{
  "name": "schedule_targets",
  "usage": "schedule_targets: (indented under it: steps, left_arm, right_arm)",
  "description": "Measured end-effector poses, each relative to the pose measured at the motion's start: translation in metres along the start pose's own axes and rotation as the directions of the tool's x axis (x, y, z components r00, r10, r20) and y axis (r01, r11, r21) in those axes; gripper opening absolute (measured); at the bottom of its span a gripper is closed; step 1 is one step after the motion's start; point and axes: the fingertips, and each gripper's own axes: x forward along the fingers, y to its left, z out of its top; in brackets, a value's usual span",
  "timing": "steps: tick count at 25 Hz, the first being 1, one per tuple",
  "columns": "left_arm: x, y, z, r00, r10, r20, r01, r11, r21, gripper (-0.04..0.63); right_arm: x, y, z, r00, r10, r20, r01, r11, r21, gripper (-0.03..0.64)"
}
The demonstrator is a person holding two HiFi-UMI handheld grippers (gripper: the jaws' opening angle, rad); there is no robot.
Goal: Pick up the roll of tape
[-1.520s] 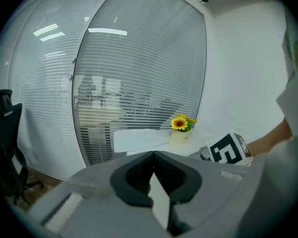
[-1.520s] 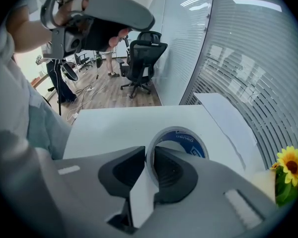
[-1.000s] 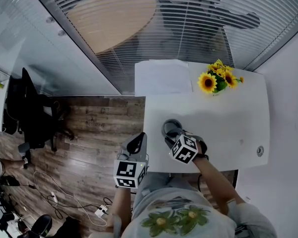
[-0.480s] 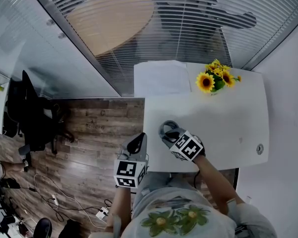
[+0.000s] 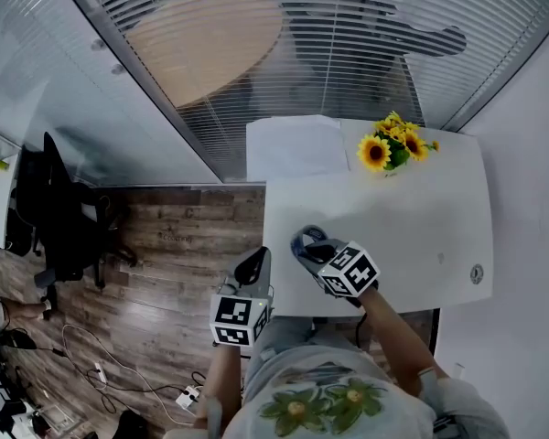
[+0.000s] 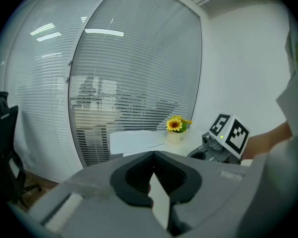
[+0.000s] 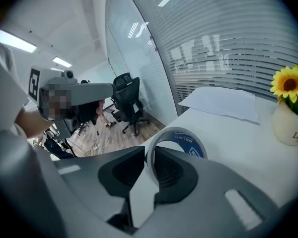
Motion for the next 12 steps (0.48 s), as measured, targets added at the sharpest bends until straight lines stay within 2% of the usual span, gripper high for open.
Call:
schedule_targets:
  steps: [12]
  left_arm:
    - [-0.009, -0.011, 0.002, 1.000, -0.009, 0.014, 0.009, 1.000, 0.001, 0.003]
  right_arm:
    - [-0.024, 0.007, 0.014, 0.993, 0.001, 0.118, -0.007, 0.999, 0.054, 0.063]
